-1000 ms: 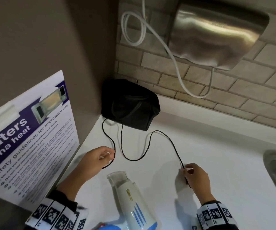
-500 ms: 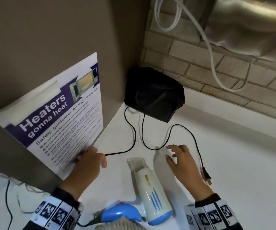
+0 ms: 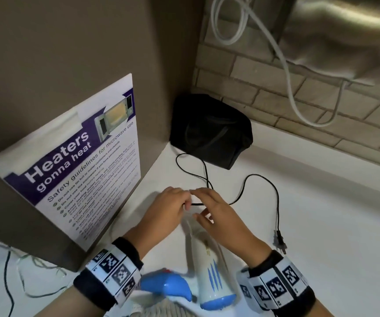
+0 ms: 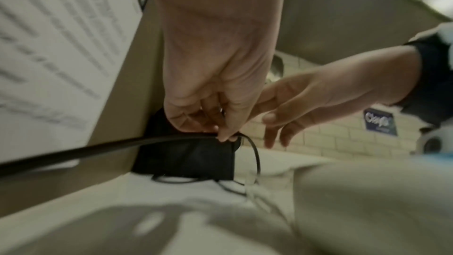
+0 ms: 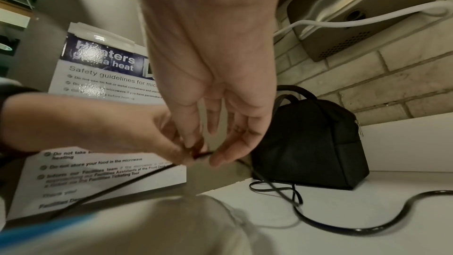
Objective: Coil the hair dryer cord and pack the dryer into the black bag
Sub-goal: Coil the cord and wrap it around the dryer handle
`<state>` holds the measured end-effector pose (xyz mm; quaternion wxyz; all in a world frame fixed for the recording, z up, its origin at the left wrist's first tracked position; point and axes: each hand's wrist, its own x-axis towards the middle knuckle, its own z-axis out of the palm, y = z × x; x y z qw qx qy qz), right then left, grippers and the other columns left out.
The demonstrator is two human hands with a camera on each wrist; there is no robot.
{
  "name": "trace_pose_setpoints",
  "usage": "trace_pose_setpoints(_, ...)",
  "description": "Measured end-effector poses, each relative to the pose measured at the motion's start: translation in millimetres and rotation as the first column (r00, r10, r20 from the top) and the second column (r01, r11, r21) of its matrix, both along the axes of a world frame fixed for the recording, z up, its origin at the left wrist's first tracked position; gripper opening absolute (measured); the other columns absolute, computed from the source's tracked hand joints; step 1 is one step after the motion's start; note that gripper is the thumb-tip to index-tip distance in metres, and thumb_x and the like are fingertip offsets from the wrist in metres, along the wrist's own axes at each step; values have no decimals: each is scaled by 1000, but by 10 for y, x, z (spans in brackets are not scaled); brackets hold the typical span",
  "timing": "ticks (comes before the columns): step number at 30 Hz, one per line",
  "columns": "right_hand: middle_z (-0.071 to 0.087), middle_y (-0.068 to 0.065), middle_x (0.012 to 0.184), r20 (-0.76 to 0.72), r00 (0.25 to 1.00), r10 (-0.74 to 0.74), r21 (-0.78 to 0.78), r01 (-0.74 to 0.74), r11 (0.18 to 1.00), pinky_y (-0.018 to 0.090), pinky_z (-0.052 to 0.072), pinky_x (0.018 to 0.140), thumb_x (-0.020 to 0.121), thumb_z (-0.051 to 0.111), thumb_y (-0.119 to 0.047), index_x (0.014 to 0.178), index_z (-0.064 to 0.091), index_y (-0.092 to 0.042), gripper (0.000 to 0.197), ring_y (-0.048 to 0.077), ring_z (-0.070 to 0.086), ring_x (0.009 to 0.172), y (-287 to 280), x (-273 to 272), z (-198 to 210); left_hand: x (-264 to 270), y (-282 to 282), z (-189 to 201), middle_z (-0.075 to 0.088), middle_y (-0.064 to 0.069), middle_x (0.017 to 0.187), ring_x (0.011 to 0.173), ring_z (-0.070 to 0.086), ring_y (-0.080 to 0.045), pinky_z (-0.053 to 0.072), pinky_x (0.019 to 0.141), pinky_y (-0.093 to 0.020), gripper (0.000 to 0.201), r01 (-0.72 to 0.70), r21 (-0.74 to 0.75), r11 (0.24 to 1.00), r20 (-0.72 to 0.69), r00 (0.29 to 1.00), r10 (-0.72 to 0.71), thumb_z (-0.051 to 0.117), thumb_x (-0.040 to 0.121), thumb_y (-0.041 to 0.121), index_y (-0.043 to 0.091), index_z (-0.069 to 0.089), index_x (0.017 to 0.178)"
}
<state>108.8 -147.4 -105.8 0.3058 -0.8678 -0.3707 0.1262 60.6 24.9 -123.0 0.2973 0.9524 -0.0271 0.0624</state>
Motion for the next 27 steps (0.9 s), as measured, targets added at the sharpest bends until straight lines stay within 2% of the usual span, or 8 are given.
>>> trace_pose_setpoints(3, 54, -5, 115, 25, 998, -54, -21, 55, 998, 23, 47, 81, 94, 53, -21, 132, 45, -30, 40, 10, 58, 86, 35, 49, 73, 36, -113, 201, 58, 11, 82, 82, 51, -11, 37, 68, -15, 22, -5, -85, 996, 114, 993, 15, 54, 80, -3, 20, 54, 82)
trace_pose_setpoints(7, 54, -7, 83, 93, 987, -127, -1, 128, 992, 19, 36, 69, 96, 49, -23, 100, 66, -18, 19, 0, 47, 66, -21, 148, 110, 50, -40, 207, 65, 11, 94, 90, 53, -12, 39, 76, -26, 21, -67, -48, 997, 98, 993, 72, 58, 85, 7, 20, 57, 102)
trace_pose_setpoints(10, 56, -8, 80, 138, 956, -257, 82, 248, 965, 16, 39, 66, 95, 50, -17, 87, 66, -16, 18, 4, 52, 68, -135, 241, 153, 25, 169, 38, 68, 12, 94, 89, 60, -9, 47, 75, -27, 22, -112, -51, 992, 12, 994, 113, 58, 87, 8, 22, 59, 104)
trace_pose_setpoints(13, 62, -3, 81, 90, 897, -432, 155, 416, 896, 26, 47, 65, 94, 47, -11, 83, 63, -19, 21, 16, 61, 70, -261, 360, 170, -44, 403, -187, 72, 6, 88, 83, 67, -10, 53, 76, -25, 11, -249, -220, 943, -133, 966, 223, 59, 89, 14, 19, 66, 95)
trace_pose_setpoints(16, 65, -4, 79, 31, 846, -532, 186, 518, 835, 26, 46, 63, 96, 46, -17, 83, 63, -19, 22, 16, 63, 69, -350, 431, 188, -99, 540, -297, 72, -1, 79, 77, 68, -17, 54, 77, -32, 10, -340, -346, 875, -340, 914, 220, 62, 89, 21, 13, 69, 89)
trace_pose_setpoints(22, 66, -2, 64, 107, 860, -499, 94, 491, 866, 24, 38, 52, 97, 46, -31, 83, 62, -22, 23, 10, 54, 53, -418, 463, 154, -99, 398, -7, 45, -1, 57, 57, 54, -14, 56, 66, -30, 22, -414, -798, 437, -431, 900, 65, 56, 94, 25, 7, 64, 85)
trace_pose_setpoints(25, 64, 0, 54, 200, 876, -439, 21, 444, 896, 32, 44, 68, 96, 48, -34, 85, 67, -25, 23, 26, 56, 56, -451, 470, 17, -52, 288, 165, 29, 4, 47, 46, 37, -11, 46, 53, -24, 20, -376, -883, 282, -392, 920, -1, 55, 94, 28, 13, 65, 85)
trace_pose_setpoints(27, 62, -6, 51, 210, 902, -378, -59, 398, 916, 32, 44, 77, 96, 47, -38, 89, 68, -32, 23, 25, 58, 60, -479, 474, -51, -25, 233, 279, 24, 6, 42, 41, 29, -8, 38, 48, -21, 21, -331, -928, 173, -349, 933, -88, 52, 95, 27, 13, 67, 92)
